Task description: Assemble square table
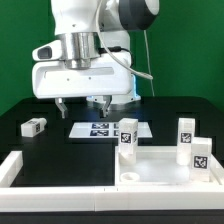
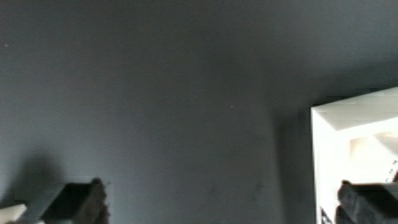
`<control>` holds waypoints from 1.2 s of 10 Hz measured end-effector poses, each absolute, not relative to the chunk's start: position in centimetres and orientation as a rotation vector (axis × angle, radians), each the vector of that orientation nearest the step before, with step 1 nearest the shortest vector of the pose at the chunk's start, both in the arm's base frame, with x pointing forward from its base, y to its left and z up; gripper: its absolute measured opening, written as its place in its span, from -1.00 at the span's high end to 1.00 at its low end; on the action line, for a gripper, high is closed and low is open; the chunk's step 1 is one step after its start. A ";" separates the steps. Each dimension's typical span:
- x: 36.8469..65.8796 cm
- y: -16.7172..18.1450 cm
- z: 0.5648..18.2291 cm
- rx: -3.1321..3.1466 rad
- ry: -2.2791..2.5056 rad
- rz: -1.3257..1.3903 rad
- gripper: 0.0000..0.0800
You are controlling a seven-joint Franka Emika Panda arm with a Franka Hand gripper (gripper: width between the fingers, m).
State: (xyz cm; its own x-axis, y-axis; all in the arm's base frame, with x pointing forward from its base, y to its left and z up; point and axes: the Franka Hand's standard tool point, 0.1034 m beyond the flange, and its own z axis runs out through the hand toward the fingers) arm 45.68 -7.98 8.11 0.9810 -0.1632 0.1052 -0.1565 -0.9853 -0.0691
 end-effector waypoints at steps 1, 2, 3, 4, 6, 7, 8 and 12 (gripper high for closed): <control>45.4 -8.5 8.0 -3.067 0.246 -0.161 -0.62; 44.0 -10.8 7.5 -3.056 0.280 -0.105 -0.62; 42.2 -13.6 7.2 -3.038 0.370 -0.054 -0.62; 40.7 -16.2 7.0 -3.036 0.431 -0.040 -0.62; 39.9 -17.9 6.8 -3.031 0.462 -0.027 -0.62; 40.0 -17.6 6.8 -3.033 0.450 -0.025 -0.62; 40.0 -17.7 6.7 -3.030 0.454 -0.020 -0.62; 36.6 -21.9 5.0 -2.961 0.538 0.228 -0.62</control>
Offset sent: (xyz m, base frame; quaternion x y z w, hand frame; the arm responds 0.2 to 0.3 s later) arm -0.0736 -0.0986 -0.0094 -0.0206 -0.0751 0.0607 0.9951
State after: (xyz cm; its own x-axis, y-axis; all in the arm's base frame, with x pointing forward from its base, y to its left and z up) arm 36.63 -21.90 5.04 0.9254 -0.3388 -0.1699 -0.3575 -0.9292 -0.0938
